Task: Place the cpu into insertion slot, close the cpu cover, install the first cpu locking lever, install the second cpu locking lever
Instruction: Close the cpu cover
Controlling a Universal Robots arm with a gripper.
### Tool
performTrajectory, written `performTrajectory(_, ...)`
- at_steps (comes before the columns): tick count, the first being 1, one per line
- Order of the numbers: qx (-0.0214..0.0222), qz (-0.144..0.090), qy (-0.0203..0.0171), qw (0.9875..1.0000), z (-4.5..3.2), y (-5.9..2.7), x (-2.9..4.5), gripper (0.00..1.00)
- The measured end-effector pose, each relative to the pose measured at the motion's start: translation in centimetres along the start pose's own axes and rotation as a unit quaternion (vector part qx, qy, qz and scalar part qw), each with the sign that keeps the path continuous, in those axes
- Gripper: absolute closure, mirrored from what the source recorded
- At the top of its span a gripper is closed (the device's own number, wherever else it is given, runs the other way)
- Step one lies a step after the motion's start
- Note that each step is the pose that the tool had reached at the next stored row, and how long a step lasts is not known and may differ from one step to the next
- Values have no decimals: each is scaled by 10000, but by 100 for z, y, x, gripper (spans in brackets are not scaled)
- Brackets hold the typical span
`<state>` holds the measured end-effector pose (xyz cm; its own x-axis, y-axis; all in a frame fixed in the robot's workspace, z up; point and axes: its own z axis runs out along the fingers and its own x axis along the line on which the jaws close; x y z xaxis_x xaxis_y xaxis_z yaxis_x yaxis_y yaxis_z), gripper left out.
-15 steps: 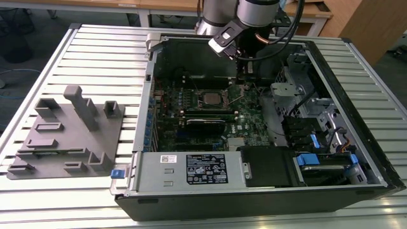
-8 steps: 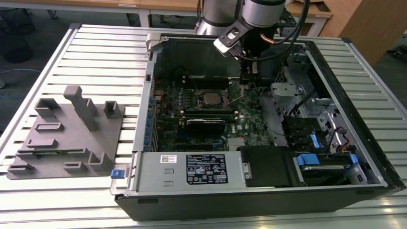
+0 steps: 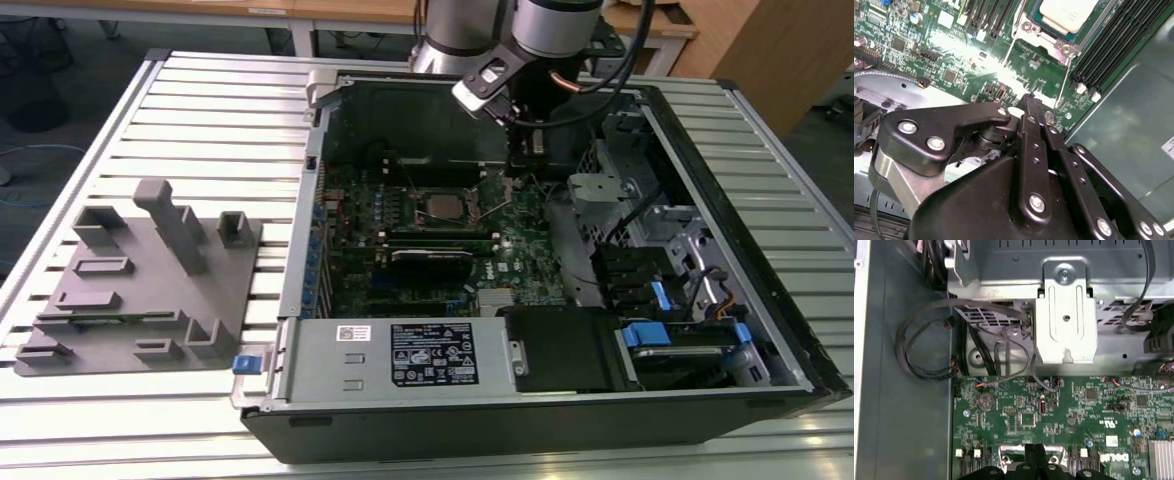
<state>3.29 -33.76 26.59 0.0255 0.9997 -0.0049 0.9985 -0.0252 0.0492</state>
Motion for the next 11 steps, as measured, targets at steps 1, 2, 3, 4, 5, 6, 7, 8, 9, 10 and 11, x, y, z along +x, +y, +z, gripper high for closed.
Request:
performTrajectory(1, 0, 0, -1, 10000, 1, 18, 1, 90)
performTrajectory(2, 0, 0, 0, 10000, 2, 36, 1, 90)
performTrajectory(3, 0, 0, 0, 10000, 3, 52, 2, 90)
performTrajectory(4, 0, 0, 0, 10000, 3, 70, 2, 90)
performTrajectory(5, 0, 0, 0, 10000, 5, 100, 3, 90)
performTrajectory(6, 0, 0, 0, 10000, 6, 114, 3, 90)
performTrajectory(7, 0, 0, 0, 10000, 6, 129, 3, 90)
performTrajectory(8, 0, 0, 0, 10000, 7, 144, 4, 90)
performTrajectory(9, 0, 0, 0, 10000, 8, 159, 4, 90)
performTrajectory(10, 0, -1, 0, 10000, 9, 173, 5, 90)
performTrajectory(11, 0, -1, -1, 10000, 9, 183, 5, 90)
